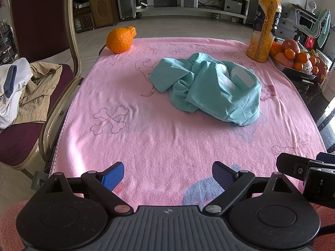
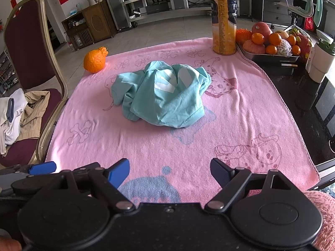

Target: Fold clothes

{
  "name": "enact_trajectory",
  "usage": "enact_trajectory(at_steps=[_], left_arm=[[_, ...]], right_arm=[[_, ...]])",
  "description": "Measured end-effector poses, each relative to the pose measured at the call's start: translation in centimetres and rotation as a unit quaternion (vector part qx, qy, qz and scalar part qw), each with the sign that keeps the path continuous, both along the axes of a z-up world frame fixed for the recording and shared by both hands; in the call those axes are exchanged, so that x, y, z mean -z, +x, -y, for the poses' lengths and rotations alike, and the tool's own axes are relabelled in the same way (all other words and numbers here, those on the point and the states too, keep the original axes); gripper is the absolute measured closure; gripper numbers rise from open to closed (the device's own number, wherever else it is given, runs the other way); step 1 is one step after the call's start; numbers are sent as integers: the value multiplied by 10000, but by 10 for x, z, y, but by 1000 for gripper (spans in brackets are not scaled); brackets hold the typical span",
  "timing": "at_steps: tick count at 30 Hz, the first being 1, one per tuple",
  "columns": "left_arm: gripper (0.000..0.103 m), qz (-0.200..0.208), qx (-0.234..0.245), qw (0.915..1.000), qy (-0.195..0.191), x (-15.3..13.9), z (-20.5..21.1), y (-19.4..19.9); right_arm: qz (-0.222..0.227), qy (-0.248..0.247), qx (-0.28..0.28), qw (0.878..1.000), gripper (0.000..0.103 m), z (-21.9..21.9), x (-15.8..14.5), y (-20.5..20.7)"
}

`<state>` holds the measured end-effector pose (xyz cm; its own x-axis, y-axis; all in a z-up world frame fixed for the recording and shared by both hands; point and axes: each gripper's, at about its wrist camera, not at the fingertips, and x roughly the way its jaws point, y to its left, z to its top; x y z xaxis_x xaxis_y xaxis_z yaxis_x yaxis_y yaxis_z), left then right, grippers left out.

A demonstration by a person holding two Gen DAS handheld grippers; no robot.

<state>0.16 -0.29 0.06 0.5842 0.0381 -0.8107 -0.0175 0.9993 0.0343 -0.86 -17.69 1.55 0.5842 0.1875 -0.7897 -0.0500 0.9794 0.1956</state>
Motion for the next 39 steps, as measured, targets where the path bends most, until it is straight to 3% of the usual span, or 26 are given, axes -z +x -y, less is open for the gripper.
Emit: enact_trajectory(at_steps=[17, 24, 32, 39], left_arm=[[10, -25, -28, 10000, -31, -1, -6, 3], [11, 148, -237, 9995, -177, -17, -27, 15], [18, 370, -415, 9979, -327, -30, -45, 54], [19, 250, -346, 9986, -308, -3, -47, 87]], right_arm=[[-19, 25, -11, 10000, 18, 1, 1, 1], [214, 22, 91, 9997, 18, 12, -20, 13], [547, 11, 31, 9985, 18, 13, -49, 60], [104, -159, -293, 9994, 18, -16, -25, 118]])
